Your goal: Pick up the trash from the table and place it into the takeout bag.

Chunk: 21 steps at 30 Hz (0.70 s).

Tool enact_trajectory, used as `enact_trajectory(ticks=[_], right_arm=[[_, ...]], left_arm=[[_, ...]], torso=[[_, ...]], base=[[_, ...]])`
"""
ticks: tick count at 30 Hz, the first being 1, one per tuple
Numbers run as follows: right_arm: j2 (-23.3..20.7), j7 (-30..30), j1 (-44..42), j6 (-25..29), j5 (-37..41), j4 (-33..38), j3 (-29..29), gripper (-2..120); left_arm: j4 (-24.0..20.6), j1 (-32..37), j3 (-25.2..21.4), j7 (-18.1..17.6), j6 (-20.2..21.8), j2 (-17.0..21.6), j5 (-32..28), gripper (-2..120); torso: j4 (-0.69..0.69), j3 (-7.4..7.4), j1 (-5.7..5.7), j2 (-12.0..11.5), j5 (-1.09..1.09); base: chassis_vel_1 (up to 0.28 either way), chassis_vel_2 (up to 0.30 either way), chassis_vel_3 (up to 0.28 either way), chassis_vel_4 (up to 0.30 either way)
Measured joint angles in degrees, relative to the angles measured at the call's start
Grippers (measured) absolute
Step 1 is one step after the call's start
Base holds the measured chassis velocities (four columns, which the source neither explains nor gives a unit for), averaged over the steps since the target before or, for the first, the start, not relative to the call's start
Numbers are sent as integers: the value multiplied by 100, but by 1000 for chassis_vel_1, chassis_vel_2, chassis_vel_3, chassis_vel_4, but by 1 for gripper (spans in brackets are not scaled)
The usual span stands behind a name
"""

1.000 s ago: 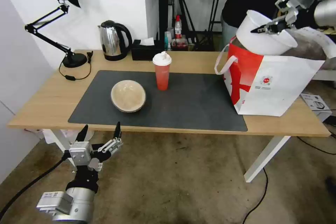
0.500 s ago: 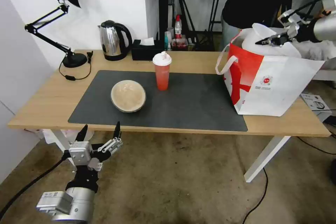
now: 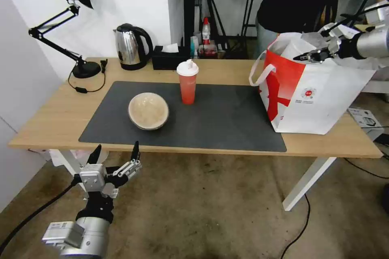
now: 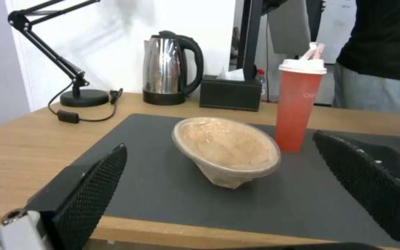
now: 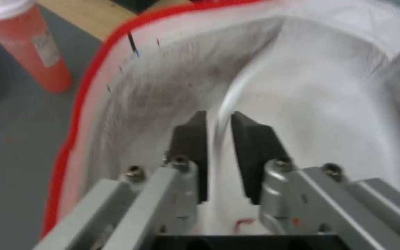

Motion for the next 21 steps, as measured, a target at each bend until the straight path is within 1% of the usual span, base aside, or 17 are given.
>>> enact_trajectory(ticks=[1, 3, 5, 6, 8, 11, 12, 13, 14, 16, 18, 20, 21], right_arm=[[0, 0, 0, 0, 0, 0, 0, 16], [46, 49, 10, 0, 63, -20, 39, 27], [76, 95, 32, 0, 111, -30, 62, 36], [76, 95, 32, 0, 111, -30, 62, 36], [82, 140, 44, 0, 142, -9, 82, 45], [81, 148, 45, 0, 151, 13, 94, 49], [72, 165, 48, 0, 176, 55, 120, 58], [66, 166, 50, 0, 183, 73, 127, 63], [66, 166, 50, 0, 183, 73, 127, 63], [70, 177, 54, 0, 179, 82, 132, 74], [74, 184, 55, 0, 170, 82, 132, 82], [74, 186, 55, 0, 168, 83, 132, 83], [69, 190, 56, 0, 164, 86, 132, 88]], left_arm=[[0, 0, 0, 0, 0, 0, 0, 100], [-12, 15, -4, -1, 0, -4, 2, 100], [-16, 24, -4, -1, 0, -12, 7, 100], [-16, 24, -4, -1, 0, -12, 7, 100], [-16, 30, -1, -1, 0, -21, 14, 100], [-16, 31, 0, -1, 0, -23, 15, 100], [-18, 32, 0, -1, 0, -24, 17, 100], [-18, 32, 1, -1, 0, -23, 18, 100], [-18, 32, 1, -1, 0, -23, 18, 100], [-19, 22, 3, -1, 0, -23, 19, 100], [-20, 16, 9, -1, 1, -26, 20, 100], [-20, 16, 10, -1, 2, -27, 20, 100], [-20, 14, 12, -2, 2, -29, 21, 100]], torso=[[0, 0, 0, 0, 0], [0, 0, 0, 0, 0], [0, 0, 0, 0, 0], [0, 0, 0, 0, 0], [0, 0, 0, 0, 0], [-1, 0, 0, 0, 0], [0, 0, 0, 0, 0], [0, 0, 0, 0, -1], [0, 0, 0, 0, -1], [0, 0, 0, 0, 0], [0, 0, 0, 0, 0], [0, 0, 0, 0, 0], [0, 0, 0, 0, 0]], base=[[0, 0, 0, 0], [0, 0, 0, 0], [0, 0, 0, 0], [0, 0, 0, 0], [0, 0, 0, 0], [0, 0, 0, 0], [0, 0, 0, 0], [0, 0, 0, 0], [0, 0, 0, 0], [0, 0, 0, 0], [0, 0, 0, 0], [0, 0, 0, 0], [0, 0, 0, 0]])
